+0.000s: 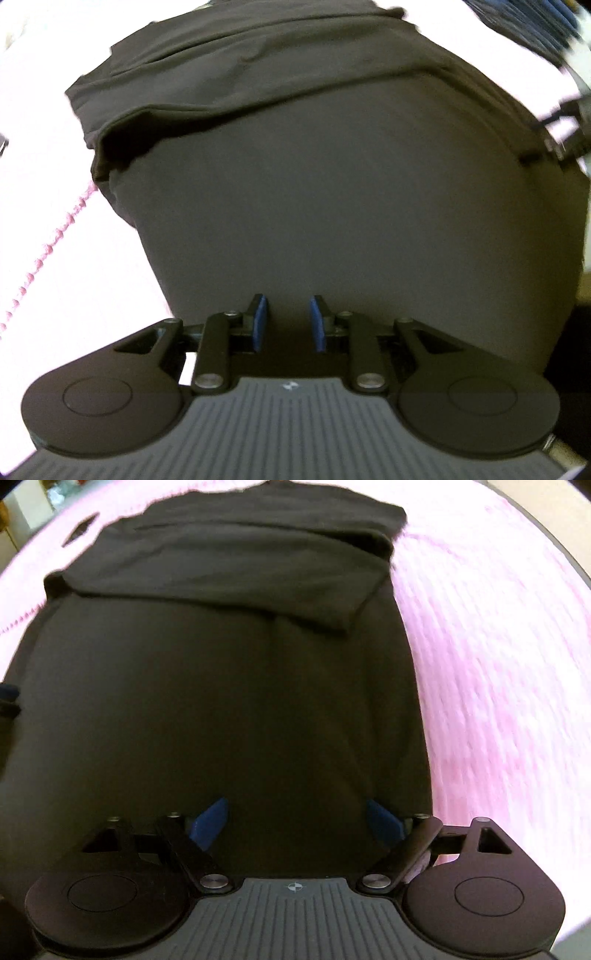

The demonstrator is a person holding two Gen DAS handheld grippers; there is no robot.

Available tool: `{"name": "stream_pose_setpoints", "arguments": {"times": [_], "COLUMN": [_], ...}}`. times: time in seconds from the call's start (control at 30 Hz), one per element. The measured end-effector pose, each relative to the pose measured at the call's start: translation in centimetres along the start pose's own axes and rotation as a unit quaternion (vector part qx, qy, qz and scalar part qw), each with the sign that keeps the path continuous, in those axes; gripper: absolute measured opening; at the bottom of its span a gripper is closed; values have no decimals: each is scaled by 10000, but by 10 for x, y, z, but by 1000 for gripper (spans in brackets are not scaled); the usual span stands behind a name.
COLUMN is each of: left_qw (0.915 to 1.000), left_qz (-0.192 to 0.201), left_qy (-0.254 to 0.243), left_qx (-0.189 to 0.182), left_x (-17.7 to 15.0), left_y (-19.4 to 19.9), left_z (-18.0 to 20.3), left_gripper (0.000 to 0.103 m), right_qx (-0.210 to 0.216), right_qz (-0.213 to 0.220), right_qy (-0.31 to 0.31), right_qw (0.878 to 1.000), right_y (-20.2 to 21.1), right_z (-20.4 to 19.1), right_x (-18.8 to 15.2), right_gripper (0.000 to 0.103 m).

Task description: Fold clothes

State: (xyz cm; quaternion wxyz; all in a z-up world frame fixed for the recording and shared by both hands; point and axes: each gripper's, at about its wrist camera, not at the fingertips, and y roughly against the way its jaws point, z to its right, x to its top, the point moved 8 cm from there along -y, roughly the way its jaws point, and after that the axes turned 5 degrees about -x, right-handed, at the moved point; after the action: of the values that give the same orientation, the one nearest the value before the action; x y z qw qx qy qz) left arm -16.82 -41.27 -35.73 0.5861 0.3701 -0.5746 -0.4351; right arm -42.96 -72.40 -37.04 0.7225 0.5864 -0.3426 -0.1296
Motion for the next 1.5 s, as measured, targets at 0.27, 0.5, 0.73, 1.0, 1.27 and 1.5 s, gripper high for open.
{"name": "stream_pose_setpoints", "arguments": {"times": [0.27, 0.5, 0.73, 1.0, 1.27, 1.5], "left_qw": [9980, 9950, 9862, 9694, 9588, 9180], "left_qz": [302, 650, 1104, 1456, 1743, 1469], "left_qy": [-541, -336, -444, -1206, -1711, -3222], "left_qx": [117, 678, 1154, 1568, 1449, 1788], "left_x": [-30, -36, -46, -65, -126, -188], "left_y": [6, 6, 9, 15, 56, 44], "left_z": [30, 39, 51, 71, 120, 183], "left_gripper": [23, 23, 24, 23, 41, 51], "right_qx": [196, 789, 1148, 890, -45, -169], "right_qz": [251, 670, 1340, 1758, 2054, 2304], "right_qy": [672, 1269, 1802, 1691, 1529, 1542], "right_qw": [9972, 9865, 9677, 9657, 9667, 9606], "right_y": [6, 0, 1, -1, 30, 58], "right_z": [-9, 1, 10, 5, -2, -17], "right_x": [-27, -55, -73, -78, -103, -125], "right_gripper": [87, 96, 96, 99, 99, 99]}}
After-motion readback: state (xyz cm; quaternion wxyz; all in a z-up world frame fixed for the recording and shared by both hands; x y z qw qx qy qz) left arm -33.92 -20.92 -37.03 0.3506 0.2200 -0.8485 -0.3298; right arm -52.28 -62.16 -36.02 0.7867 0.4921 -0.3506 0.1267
